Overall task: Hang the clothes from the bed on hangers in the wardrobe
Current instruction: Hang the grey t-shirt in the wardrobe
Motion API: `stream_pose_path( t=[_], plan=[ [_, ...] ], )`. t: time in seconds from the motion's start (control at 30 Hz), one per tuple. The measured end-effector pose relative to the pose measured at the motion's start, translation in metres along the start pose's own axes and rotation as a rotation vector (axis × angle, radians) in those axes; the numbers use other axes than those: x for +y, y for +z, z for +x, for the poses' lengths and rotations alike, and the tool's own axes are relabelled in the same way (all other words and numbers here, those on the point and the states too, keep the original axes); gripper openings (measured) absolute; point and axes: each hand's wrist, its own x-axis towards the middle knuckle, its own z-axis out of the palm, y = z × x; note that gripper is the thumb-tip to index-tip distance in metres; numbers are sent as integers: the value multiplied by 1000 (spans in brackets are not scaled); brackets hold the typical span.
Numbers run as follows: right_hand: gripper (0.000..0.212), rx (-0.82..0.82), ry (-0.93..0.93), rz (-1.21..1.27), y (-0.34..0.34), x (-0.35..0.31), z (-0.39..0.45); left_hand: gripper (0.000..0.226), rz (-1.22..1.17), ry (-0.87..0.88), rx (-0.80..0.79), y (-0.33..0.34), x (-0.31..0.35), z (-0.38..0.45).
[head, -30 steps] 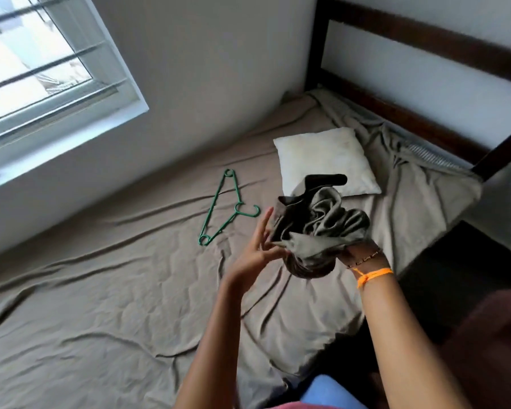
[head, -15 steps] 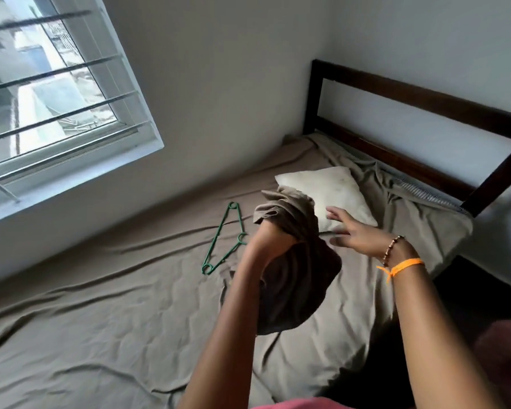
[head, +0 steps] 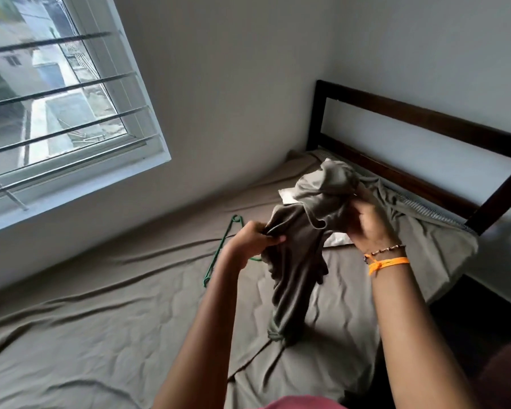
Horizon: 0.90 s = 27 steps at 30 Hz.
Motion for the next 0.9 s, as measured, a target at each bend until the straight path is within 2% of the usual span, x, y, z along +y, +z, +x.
stream_pose_path(
  t=[0.07, 0.1, 0.13, 0.17, 0.2, 0.23, 0.27, 0.3, 0.37, 0.4, 0.47, 0.53, 0.6, 0.7, 0.77, 0.8, 0.83, 0.9],
  plan=[
    [39, 50, 36, 164, 1, -5, 4, 4, -59, 70, 13, -1, 2, 0],
    [41, 124, 76, 61, -3, -5, 7, 3, -90, 140, 50, -2, 6, -1],
    [40, 192, 113, -219, -9, -4, 10, 5, -107, 217, 97, -2, 11, -1],
    [36, 186, 166, -614, -17, -3, 13, 7, -126, 273, 133, -3, 17, -1],
    [32, 104, 249, -980, -25, -1, 14, 8, -130, 320, 151, -3, 23, -2],
    [33, 5, 299, -1234, -27, 0, 14, 8, -130, 353, 151, -3, 27, -2],
    [39, -71, 295, -1328, -25, -1, 13, 10, -117, 383, 136, -1, 30, -2],
    [47, -144, 261, -1242, -18, -3, 11, 11, -86, 407, 121, 2, 33, -1],
    [58, -304, 222, -856, 2, -5, 10, 14, 5, 468, 96, 10, 34, -1],
    [59, -370, 228, -738, 8, -3, 10, 16, 25, 496, 95, 14, 36, -3],
    [44, -369, 239, -750, 12, 2, 8, 17, -17, 517, 127, 14, 42, -8],
    [25, -297, 180, -777, 12, 2, 5, 14, -57, 509, 140, 7, 46, -13],
    [2, -181, 30, -694, 13, -1, 3, 6, 19, 476, 145, -2, 46, -15],
    [25, 131, -230, -605, 20, -11, 7, 13, 300, 295, 204, -10, 32, -9],
    [34, 390, -281, -612, 20, -16, 12, 25, 536, 109, 401, -8, 25, -10],
    [35, 463, -252, -599, 21, -19, 13, 26, 500, 90, 485, -6, 29, -13],
    [34, 463, -191, -556, 22, -21, 13, 25, 375, 120, 495, -4, 36, -15],
    [33, 296, 78, -389, 34, -22, 8, 27, -10, 197, 229, 4, 54, -21]
  ],
)
